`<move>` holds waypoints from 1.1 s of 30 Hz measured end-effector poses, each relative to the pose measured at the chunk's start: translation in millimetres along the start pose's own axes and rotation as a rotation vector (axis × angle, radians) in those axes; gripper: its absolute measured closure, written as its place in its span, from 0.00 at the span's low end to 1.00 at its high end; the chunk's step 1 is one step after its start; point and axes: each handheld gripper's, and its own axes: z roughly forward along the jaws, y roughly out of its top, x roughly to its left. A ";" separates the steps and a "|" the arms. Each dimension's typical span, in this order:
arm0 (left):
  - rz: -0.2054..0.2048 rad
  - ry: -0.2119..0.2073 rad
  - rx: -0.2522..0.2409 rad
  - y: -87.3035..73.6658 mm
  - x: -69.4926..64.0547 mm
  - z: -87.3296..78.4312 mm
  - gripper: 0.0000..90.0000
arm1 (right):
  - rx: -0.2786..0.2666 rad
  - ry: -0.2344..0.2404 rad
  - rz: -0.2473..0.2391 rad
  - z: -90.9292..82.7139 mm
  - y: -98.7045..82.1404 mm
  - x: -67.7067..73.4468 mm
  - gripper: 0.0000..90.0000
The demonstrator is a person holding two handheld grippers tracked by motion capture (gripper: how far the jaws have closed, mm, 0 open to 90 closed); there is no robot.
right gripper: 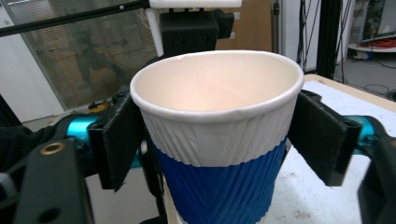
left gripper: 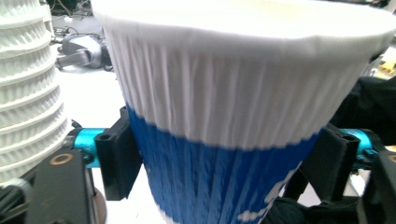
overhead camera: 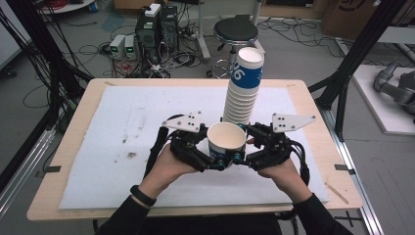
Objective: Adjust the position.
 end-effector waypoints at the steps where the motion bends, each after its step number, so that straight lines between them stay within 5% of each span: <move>1: -0.003 -0.004 -0.008 0.3 -0.2 -0.1 0.24 | 0.002 0.003 0.003 0.7 -0.7 0.3 0.25; 13: -0.010 -0.017 -0.015 0.8 0.9 -2.3 0.27 | -0.005 0.010 0.022 3.1 -1.6 0.1 0.22; 23: 0.005 0.004 -0.032 5.1 1.4 -13.8 0.27 | -0.034 -0.034 -0.014 -9.0 0.9 -1.2 0.20; 33: 0.020 0.033 -0.073 14.4 -2.1 -30.6 0.27 | 0.048 -0.064 -0.097 -8.9 -3.5 -2.5 0.20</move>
